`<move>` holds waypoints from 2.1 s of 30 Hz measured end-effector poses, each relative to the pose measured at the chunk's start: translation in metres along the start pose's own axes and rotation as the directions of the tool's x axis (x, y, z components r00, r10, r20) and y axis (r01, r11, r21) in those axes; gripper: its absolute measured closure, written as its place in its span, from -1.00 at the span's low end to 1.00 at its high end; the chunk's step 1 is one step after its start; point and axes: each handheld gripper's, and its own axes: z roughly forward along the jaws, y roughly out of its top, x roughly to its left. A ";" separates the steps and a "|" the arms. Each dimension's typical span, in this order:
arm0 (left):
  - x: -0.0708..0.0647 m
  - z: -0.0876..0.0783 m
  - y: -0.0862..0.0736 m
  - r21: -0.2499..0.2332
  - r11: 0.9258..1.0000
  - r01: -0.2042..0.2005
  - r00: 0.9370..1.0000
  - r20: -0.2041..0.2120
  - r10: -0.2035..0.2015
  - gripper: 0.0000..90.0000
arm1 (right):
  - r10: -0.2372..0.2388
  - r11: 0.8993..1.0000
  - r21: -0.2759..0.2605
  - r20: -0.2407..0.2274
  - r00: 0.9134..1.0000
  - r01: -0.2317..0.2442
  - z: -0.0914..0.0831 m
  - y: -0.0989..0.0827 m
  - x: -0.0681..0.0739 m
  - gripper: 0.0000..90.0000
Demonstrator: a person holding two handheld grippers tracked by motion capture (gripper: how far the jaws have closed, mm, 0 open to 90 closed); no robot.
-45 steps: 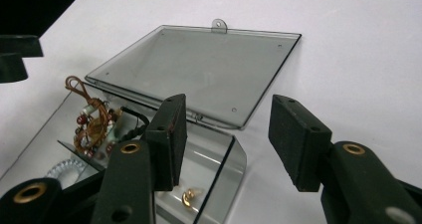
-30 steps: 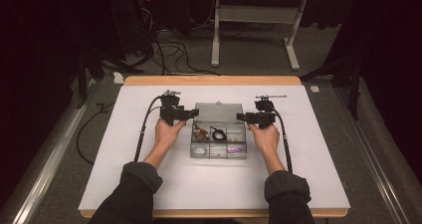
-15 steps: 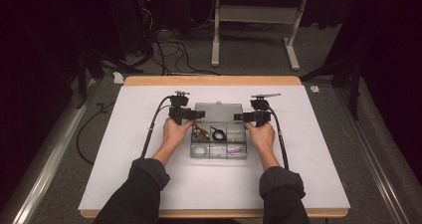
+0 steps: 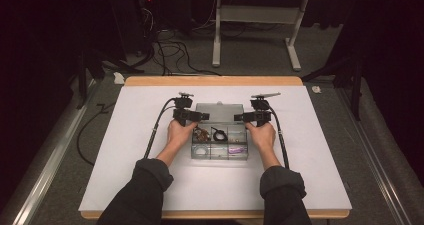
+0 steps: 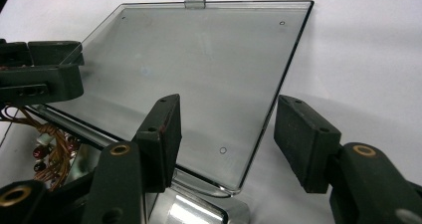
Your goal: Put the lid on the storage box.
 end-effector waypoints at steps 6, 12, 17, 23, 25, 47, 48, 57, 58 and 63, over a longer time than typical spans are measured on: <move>0.001 0.000 0.000 0.011 1.000 0.014 1.000 0.009 -0.014 -0.39 | 0.001 1.000 0.002 -0.012 1.000 -0.001 0.001 0.000 -0.001 0.00; -0.001 -0.001 0.000 0.019 1.000 0.017 1.000 0.006 -0.018 -0.39 | 0.034 0.999 0.023 -0.038 0.999 -0.033 0.001 0.001 -0.004 -0.04; -0.001 -0.003 0.001 0.021 1.000 0.013 1.000 0.012 -0.013 -0.39 | 0.037 0.999 0.024 -0.052 0.998 -0.035 0.001 0.001 -0.003 -0.04; -0.002 -0.004 0.001 0.013 1.000 0.004 1.000 0.029 -0.004 -0.36 | -0.019 1.000 -0.011 -0.024 1.000 0.019 -0.003 0.000 0.001 0.03; -0.004 -0.006 0.001 0.004 1.000 -0.016 1.000 0.021 0.016 -0.34 | -0.036 0.999 -0.029 -0.017 0.999 0.035 -0.005 -0.001 0.003 0.08; -0.014 -0.039 -0.001 -0.097 0.985 -0.139 0.989 0.035 0.143 0.10 | -0.173 0.975 -0.138 0.027 0.985 0.175 -0.038 -0.008 0.019 0.26; -0.015 -0.041 -0.002 -0.097 0.985 -0.144 0.988 0.035 0.148 0.11 | -0.183 0.973 -0.139 0.035 0.982 0.186 -0.039 -0.008 0.020 0.27; -0.019 -0.050 -0.010 -0.132 0.973 -0.188 0.981 0.028 0.193 0.17 | -0.223 0.960 -0.164 0.052 0.974 0.228 -0.046 -0.016 0.025 0.29; -0.020 -0.051 -0.011 -0.136 0.971 -0.197 0.979 0.027 0.202 0.17 | -0.227 0.958 -0.167 0.053 0.973 0.232 -0.047 -0.017 0.026 0.29; -0.023 -0.055 -0.015 -0.142 0.965 -0.220 0.973 0.034 0.227 0.18 | -0.248 0.951 -0.178 0.042 0.968 0.251 -0.051 -0.022 0.029 0.29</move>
